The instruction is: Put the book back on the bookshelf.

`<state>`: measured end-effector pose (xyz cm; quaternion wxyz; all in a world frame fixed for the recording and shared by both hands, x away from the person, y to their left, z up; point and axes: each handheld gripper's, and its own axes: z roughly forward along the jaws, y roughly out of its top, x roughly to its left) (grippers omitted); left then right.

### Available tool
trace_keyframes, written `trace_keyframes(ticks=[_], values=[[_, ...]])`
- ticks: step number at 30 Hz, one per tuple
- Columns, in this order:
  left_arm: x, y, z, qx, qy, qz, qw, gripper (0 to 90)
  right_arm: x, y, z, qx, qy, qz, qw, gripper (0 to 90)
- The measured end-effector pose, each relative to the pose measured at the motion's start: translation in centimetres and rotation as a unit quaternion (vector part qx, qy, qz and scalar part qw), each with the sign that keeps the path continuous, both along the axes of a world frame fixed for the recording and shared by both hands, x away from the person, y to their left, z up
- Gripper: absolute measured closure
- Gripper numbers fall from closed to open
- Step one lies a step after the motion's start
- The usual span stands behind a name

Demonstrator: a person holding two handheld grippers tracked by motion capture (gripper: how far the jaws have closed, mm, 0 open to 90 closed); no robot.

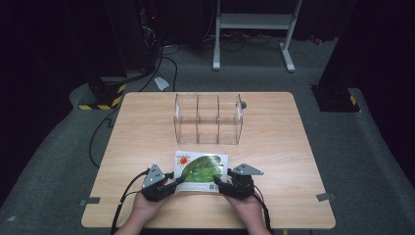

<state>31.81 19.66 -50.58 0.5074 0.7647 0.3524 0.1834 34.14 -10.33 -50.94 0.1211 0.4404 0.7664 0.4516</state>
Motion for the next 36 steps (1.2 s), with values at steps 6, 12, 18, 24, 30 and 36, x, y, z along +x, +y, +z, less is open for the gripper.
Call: trace_keyframes(ticks=[6,12,18,24,30,36], values=[[0.2,0.0,0.0,-0.006,0.010,0.015,0.9998,68.0,-0.6,0.0,0.3,-0.003,-0.021,-0.003,0.9998,38.7],[0.4,0.0,-0.1,-0.009,0.014,0.029,0.9994,67.3,-1.0,0.1,0.7,-0.007,-0.046,-0.010,0.9989,40.4],[0.4,-0.1,-0.3,0.008,0.008,0.037,0.9993,67.2,-1.4,0.2,1.1,-0.004,-0.072,-0.011,0.9974,41.0],[0.5,-0.1,-0.3,0.011,0.003,0.038,0.9992,66.9,-1.5,0.2,1.3,-0.005,-0.080,-0.010,0.9967,40.8],[0.4,-0.4,-0.6,0.024,-0.001,0.033,0.9992,65.9,-1.8,0.1,1.4,-0.006,-0.093,-0.014,0.9956,40.8],[0.0,-0.6,-0.9,0.035,0.004,0.026,0.9990,64.0,-2.1,-0.1,1.3,-0.006,-0.101,-0.013,0.9948,41.5]])
